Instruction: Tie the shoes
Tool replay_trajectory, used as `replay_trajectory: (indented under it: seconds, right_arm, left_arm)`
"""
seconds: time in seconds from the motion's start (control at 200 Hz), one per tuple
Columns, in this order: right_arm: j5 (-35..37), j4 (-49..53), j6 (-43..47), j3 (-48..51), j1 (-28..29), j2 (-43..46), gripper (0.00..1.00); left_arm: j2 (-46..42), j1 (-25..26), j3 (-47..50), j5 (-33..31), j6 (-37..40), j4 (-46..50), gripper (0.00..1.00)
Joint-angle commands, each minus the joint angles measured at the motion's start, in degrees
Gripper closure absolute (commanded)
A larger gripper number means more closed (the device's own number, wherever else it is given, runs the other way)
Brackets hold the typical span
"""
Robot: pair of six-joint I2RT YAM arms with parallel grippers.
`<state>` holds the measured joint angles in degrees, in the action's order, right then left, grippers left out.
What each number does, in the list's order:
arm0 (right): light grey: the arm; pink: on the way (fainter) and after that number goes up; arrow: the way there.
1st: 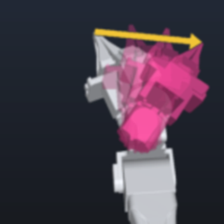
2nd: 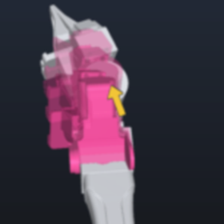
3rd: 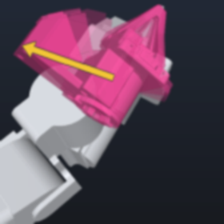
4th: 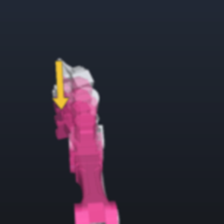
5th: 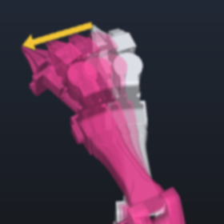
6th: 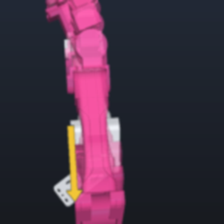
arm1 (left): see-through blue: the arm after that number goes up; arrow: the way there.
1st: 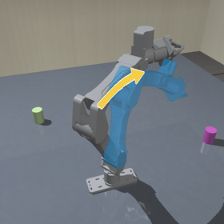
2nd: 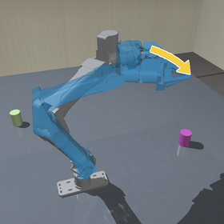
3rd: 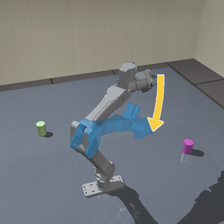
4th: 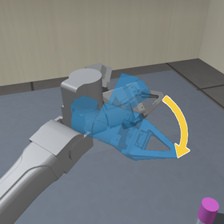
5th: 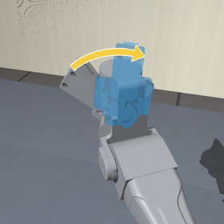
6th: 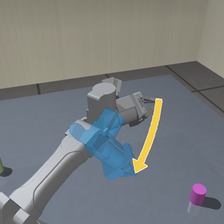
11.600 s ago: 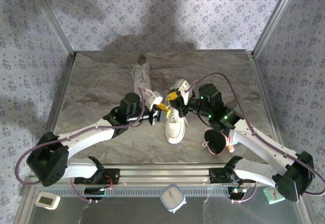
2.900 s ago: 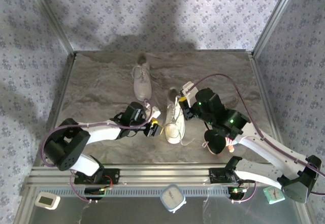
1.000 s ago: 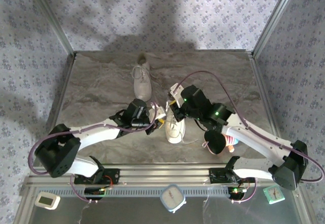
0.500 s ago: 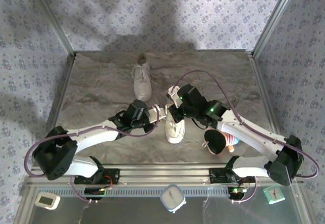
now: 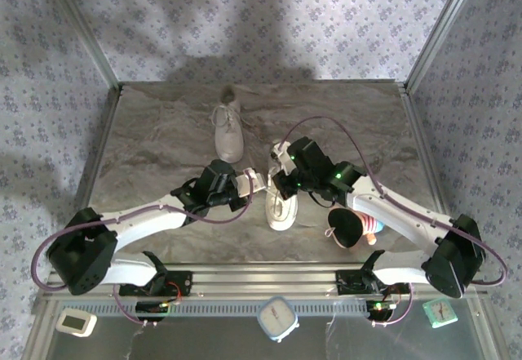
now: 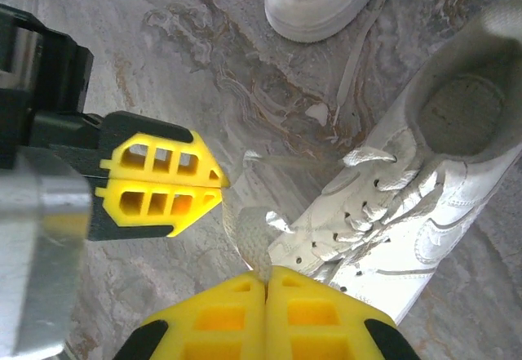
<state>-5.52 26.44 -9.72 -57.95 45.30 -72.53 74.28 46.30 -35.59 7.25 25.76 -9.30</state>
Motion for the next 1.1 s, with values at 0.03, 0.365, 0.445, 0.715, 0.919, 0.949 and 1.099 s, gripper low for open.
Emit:
replay_trajectory:
  seconds: [0.03, 0.365, 0.445, 0.715, 0.919, 0.949, 1.099]
  right_arm:
    - [-5.4, -1.5, -1.2, 1.7, -1.0, -1.0, 1.0]
    - [-10.0, -4.2, -1.9, 3.1, -2.4, -5.1, 1.0]
    - [-9.8, -4.5, -1.5, 3.3, -2.5, -6.4, 1.0]
    - [-9.7, -8.5, 2.8, 6.3, -3.2, -6.9, 1.0]
    - [-11.4, -12.9, 6.7, 9.9, -4.0, -4.6, 0.79]
    - [-11.6, -14.4, 7.0, 10.9, -4.1, -3.8, 0.75]
    - [-14.6, -19.5, 9.5, 14.3, -4.8, -0.4, 0.59]
  left_arm:
    - [-2.2, 0.4, 1.1, 0.8, 1.2, -2.4, 1.0]
    - [-3.4, 0.4, 1.8, 1.8, 1.3, -2.8, 1.0]
    - [-3.4, 0.4, 1.8, 2.0, 1.3, -3.0, 1.0]
    - [-3.6, 0.4, 1.4, 2.7, 1.3, -2.8, 1.0]
    - [-3.6, 0.4, 1.1, 3.0, 1.1, -2.7, 1.0]
    - [-3.7, 0.4, 1.0, 3.0, 1.0, -2.5, 1.0]
    - [-3.8, 0.4, 0.8, 3.2, 0.8, -2.3, 1.0]
